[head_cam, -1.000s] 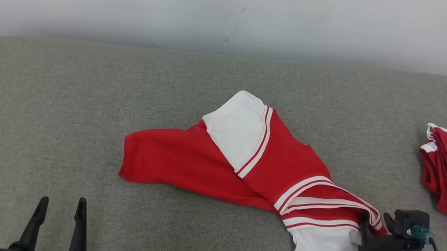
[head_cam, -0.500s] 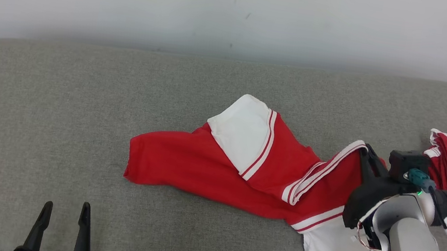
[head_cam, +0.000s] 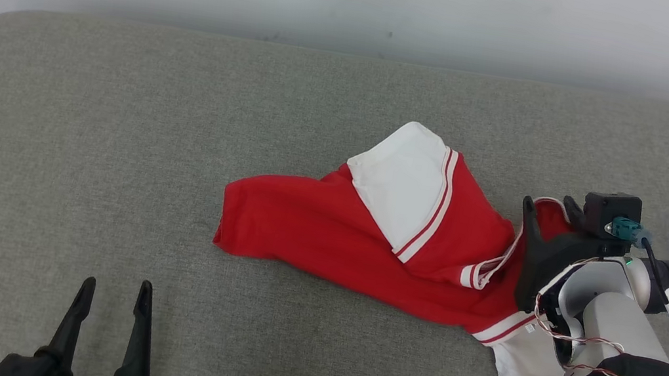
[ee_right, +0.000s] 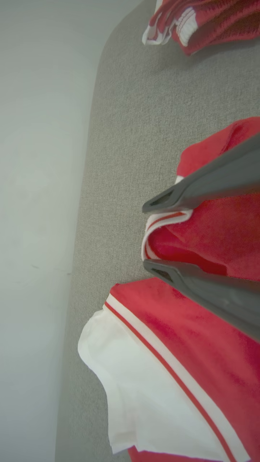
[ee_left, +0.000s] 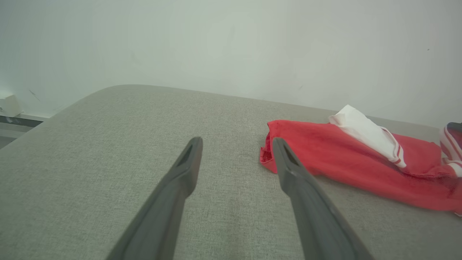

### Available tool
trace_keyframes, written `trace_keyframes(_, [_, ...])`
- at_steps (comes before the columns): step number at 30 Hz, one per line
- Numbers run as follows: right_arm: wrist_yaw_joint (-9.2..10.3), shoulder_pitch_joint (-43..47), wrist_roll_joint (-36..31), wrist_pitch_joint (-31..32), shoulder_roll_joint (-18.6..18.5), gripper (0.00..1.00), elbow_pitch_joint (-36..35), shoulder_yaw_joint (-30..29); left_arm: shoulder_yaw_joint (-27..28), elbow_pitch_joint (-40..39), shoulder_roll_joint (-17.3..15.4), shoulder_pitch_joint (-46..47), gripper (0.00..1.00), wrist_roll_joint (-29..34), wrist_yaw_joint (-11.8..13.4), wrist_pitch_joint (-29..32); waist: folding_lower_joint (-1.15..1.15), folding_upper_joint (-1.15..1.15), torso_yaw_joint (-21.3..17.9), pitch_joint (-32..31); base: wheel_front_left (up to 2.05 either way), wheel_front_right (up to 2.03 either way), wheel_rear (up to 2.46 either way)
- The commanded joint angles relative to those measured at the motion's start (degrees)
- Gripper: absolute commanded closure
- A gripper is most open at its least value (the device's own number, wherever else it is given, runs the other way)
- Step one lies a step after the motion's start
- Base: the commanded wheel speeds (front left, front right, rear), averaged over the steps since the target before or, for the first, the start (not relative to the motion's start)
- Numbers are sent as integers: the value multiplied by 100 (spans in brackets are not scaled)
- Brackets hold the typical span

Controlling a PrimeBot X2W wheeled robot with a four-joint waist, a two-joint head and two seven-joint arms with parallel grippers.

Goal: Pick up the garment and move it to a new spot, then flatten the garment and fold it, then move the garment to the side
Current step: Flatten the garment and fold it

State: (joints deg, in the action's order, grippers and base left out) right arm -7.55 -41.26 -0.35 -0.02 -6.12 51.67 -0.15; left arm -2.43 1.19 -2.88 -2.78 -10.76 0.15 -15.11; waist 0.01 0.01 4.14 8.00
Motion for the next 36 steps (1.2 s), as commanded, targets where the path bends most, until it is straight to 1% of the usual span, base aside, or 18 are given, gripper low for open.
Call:
trace_keyframes(1, [15, -68, -34, -133, 13, 0, 55, -43, 7, 23, 0, 59, 0, -47, 22, -3, -1, -1, 60, 64, 0, 0, 0])
trace_keyframes(4, [15, -50, -51, -454, 9, 0, 111, -105, 27, 69, -1, 88, 0, -42, 31, -3, -1, -1, 31, 4, 0, 0, 0])
trace_keyframes(8, [15, 174, 19, -955, -14, 0, -31, -83, 104, 106, 0, 26, 0, -29, 51, -3, -1, -1, -97, -158, 0, 0, 0])
trace_keyframes(11, [15, 461, 99, -1222, -14, 0, -308, -16, 166, 134, 0, -54, 0, -9, 61, -3, -1, -1, -224, -312, 0, 0, 0])
trace_keyframes(14, [15, 875, 150, -1384, -52, 0, -770, 41, 230, 157, -1, -132, 0, 15, 64, -3, -1, -1, -366, -459, 0, 0, 0])
trace_keyframes(20, [15, 1878, 177, -1513, -84, 0, -1972, 205, 363, 235, -1, -285, 0, 40, 81, -3, -1, -1, -624, -773, 0, 0, 0])
trace_keyframes(26, [15, 2807, 202, -1520, -35, 0, -3063, 377, 427, 271, -1, -358, 0, 0, 108, -3, -1, -1, -746, -902, 0, 0, 0])
trace_keyframes(27, [15, 2807, 202, -1520, -35, 0, -3063, 377, 427, 271, -1, -358, 0, 0, 108, -3, -1, -1, -746, -902, 0, 0, 0])
trace_keyframes(33, [15, 3468, 190, -1521, 68, 0, -3607, 501, 436, 331, -1, -375, 0, -5, 123, -3, -1, -1, -776, -1020, 0, 0, 0])
trace_keyframes(36, [15, 3708, 172, -1522, 112, 0, -3724, 552, 451, 345, -1, -440, 0, -7, 120, -3, -1, -1, -778, -1081, 0, 0, 0])
